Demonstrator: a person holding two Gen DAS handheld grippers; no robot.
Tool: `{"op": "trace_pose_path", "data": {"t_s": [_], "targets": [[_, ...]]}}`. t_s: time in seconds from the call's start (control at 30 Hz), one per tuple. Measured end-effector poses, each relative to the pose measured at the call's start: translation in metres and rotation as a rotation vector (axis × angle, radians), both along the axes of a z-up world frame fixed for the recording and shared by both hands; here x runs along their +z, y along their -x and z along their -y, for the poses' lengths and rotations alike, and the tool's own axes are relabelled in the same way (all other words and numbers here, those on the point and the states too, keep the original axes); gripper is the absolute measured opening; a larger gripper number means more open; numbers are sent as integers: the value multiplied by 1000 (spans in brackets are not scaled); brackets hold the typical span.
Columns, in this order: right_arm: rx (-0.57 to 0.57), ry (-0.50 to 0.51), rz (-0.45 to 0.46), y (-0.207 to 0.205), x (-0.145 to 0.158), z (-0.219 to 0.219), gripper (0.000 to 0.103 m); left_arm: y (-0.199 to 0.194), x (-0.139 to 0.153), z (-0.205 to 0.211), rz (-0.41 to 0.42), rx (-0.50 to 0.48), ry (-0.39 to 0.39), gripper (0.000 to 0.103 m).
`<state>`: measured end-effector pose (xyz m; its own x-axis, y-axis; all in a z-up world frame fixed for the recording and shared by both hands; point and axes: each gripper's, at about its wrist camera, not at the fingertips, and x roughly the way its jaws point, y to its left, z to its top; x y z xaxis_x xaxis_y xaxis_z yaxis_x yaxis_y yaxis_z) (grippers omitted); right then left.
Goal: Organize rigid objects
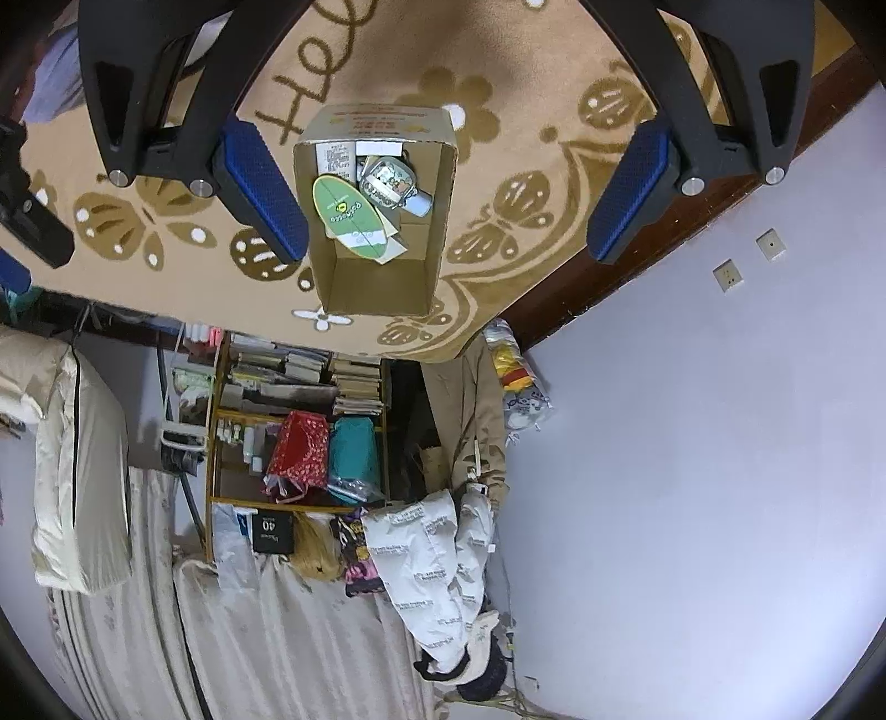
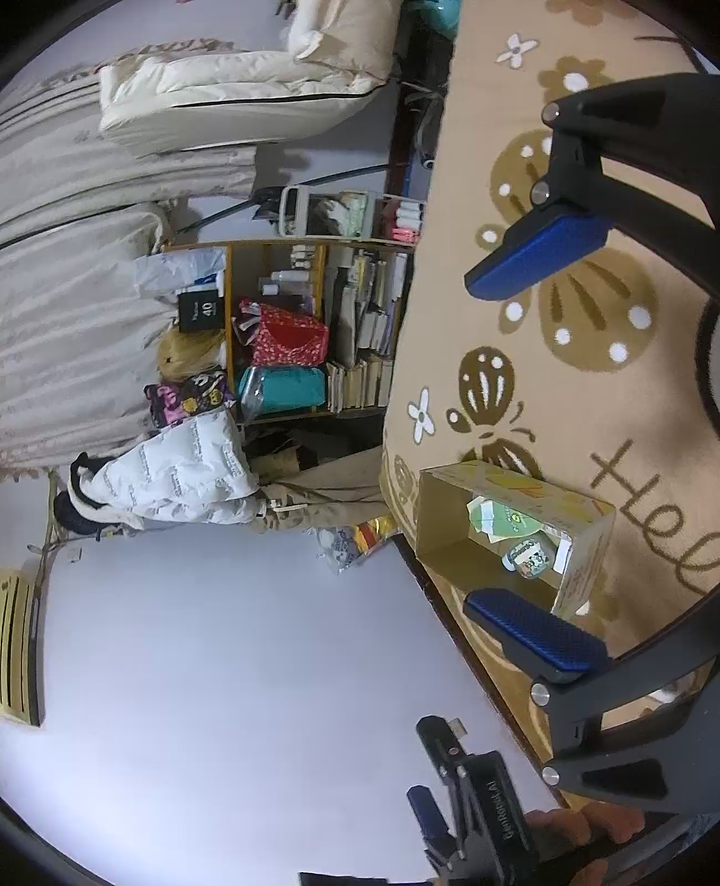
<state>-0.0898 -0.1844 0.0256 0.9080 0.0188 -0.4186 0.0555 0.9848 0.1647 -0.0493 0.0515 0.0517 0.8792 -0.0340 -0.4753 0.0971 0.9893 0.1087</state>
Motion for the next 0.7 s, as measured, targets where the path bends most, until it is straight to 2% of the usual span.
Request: {"op": "trace_pose_path", "data": {"t_s": [0.07,0.2,0.5,0.7], "targets": [[-3,2,0,1,-1,1,103,-3,-2,4,-1,9,-26,100],[-15,4,0,1,-5,2,103,-8,-6,5,-15,2,-13,100],[-23,-3,-54,-8,-16,3,103,-24,-21,9,-70,13,-46,100],[-31,-7,-72,-10,-18,6,103,-24,-25,14,-76,1,-69,100]]}}
